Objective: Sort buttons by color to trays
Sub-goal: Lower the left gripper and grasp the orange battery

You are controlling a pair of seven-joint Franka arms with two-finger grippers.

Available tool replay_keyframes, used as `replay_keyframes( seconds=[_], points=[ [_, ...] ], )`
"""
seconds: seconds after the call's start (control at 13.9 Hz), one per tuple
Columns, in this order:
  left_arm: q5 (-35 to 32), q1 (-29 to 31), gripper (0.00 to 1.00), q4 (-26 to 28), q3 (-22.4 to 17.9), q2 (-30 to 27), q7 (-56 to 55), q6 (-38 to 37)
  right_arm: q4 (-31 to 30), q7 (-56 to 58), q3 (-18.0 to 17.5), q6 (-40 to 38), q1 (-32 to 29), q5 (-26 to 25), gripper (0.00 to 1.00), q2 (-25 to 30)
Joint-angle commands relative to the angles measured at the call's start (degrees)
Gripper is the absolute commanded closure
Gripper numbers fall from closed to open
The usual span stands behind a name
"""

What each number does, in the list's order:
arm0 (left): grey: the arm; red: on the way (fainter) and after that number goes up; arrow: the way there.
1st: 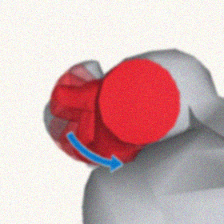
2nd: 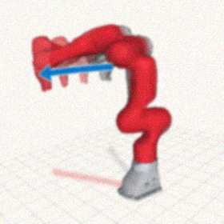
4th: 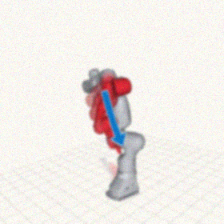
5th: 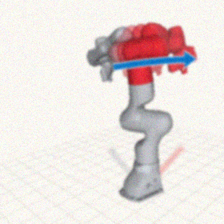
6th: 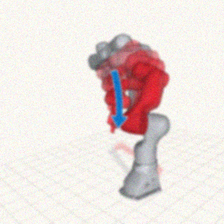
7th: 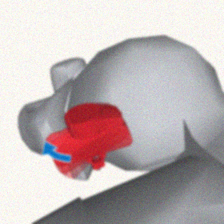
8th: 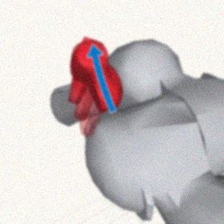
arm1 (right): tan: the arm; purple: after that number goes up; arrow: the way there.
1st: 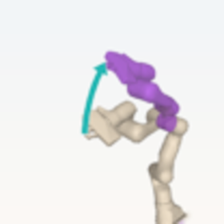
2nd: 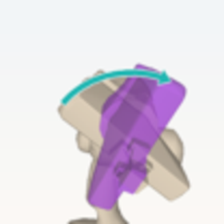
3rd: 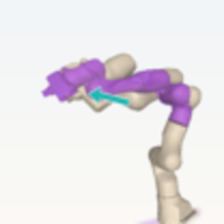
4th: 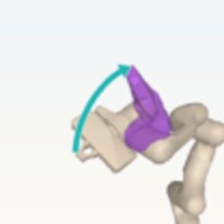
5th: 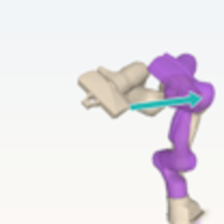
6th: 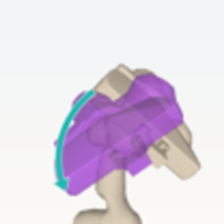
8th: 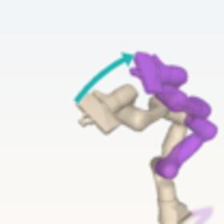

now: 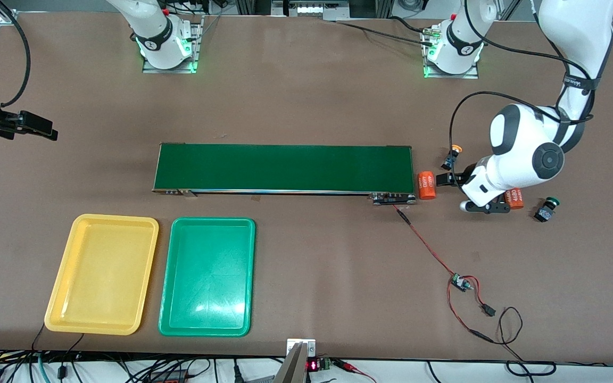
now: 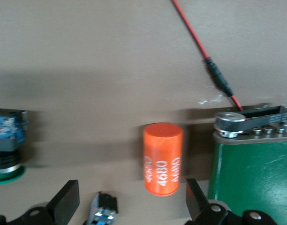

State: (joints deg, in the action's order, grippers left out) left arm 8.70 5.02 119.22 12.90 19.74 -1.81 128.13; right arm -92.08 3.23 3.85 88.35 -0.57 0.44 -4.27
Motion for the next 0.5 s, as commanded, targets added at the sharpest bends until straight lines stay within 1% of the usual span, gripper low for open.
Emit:
replay_keyframes(
  seconds=[0.0, 0.29, 0.43],
  points=[
    [1.05, -0.28, 0.00, 0.58, 0.63, 1.78, 0.22, 2.21, 1.03, 1.08, -0.16, -0.82, -0.49, 0.44, 0.00, -0.47],
    [0.53, -1.32, 0.00, 0.49, 0.63, 5.74, 0.84, 4.50, 1.03, 1.08, -0.16, -0.82, -0.49, 0.44, 0.00, -0.47],
    [0.52, -1.86, 0.00, 0.40, 0.63, 6.71, 0.84, 5.20, 1.03, 1.08, -0.16, -0.90, -0.49, 0.44, 0.00, -0.47]
  ],
)
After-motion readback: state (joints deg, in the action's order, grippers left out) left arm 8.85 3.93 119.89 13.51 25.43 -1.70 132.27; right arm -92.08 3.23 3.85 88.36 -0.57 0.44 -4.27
